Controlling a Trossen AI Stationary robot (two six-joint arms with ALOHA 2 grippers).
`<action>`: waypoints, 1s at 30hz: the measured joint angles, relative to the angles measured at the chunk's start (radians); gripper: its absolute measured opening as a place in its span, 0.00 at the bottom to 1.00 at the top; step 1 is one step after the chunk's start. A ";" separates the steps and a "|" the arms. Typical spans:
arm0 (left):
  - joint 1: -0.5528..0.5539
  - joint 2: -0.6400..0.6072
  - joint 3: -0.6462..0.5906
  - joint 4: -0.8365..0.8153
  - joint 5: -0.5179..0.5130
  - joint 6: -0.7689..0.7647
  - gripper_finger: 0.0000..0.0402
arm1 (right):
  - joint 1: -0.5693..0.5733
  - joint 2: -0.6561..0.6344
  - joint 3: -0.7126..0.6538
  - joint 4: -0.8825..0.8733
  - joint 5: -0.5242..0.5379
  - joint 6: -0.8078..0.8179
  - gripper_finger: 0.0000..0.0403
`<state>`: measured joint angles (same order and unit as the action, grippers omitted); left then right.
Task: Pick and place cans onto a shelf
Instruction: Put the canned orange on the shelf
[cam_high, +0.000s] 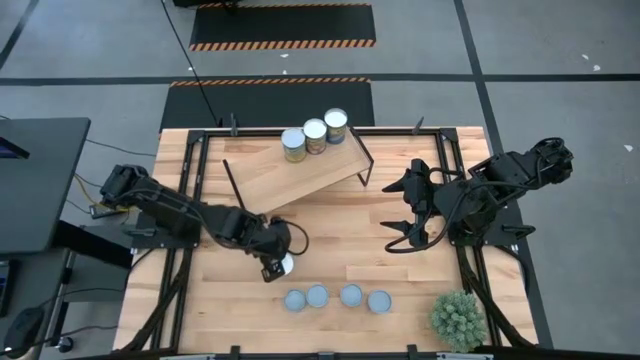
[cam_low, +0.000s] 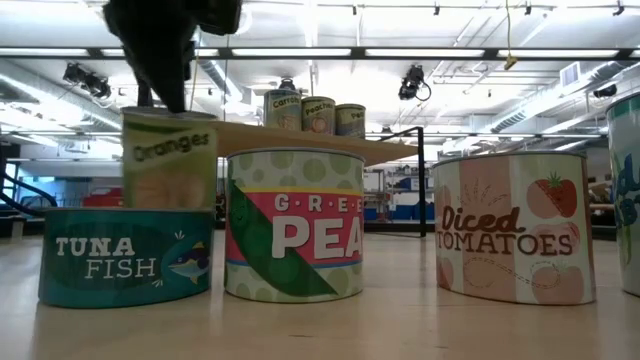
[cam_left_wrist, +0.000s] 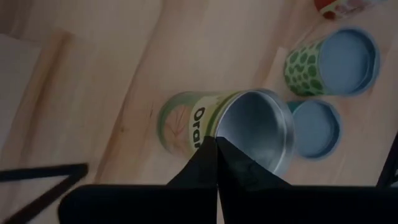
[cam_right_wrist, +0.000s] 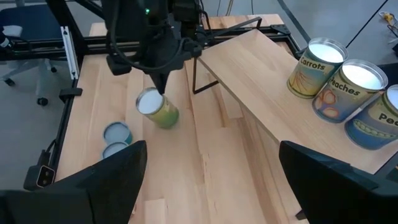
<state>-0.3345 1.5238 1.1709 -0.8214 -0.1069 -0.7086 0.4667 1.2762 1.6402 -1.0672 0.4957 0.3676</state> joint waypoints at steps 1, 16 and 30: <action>0.008 0.000 0.000 0.006 0.003 0.010 0.00 | 0.000 0.000 0.000 0.000 0.000 0.000 0.93; 0.059 0.003 0.000 0.009 0.033 0.103 0.05 | -0.005 0.000 0.000 0.003 0.006 0.004 0.93; 0.102 0.021 0.012 0.004 0.012 0.076 0.27 | -0.005 0.000 0.000 0.016 0.008 0.006 0.93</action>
<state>-0.2329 1.5448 1.1828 -0.8179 -0.0951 -0.6327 0.4614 1.2766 1.6398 -1.0513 0.5037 0.3737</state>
